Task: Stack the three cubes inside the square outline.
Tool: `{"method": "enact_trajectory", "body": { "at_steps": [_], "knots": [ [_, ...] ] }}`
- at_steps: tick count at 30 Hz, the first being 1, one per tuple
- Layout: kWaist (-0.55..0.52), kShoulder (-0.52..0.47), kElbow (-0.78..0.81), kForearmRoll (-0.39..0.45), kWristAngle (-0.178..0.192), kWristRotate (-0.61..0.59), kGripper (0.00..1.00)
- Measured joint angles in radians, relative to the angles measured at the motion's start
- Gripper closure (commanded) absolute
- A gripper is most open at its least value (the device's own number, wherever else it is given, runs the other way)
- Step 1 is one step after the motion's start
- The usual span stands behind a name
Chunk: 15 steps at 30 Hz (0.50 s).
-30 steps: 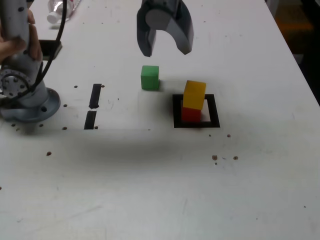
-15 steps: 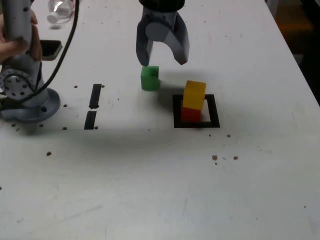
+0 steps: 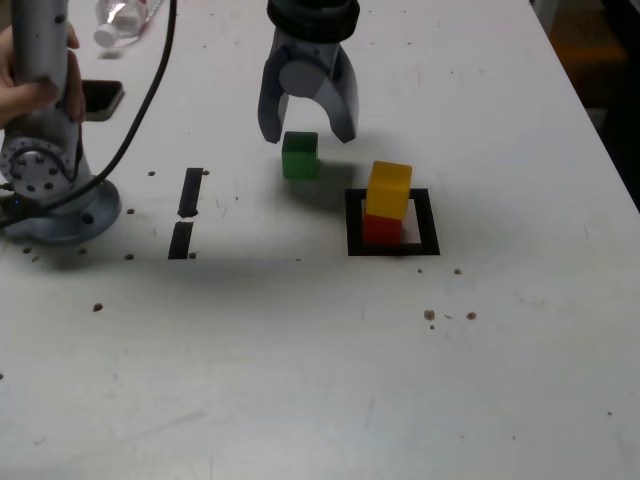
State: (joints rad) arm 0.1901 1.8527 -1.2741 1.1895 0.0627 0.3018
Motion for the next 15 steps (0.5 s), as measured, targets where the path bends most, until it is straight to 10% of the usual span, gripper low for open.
{"method": "enact_trajectory", "body": {
  "at_steps": [15],
  "knots": [
    [0.045,0.053,0.038,-0.036,-0.024,0.035,0.26]
  ]
}}
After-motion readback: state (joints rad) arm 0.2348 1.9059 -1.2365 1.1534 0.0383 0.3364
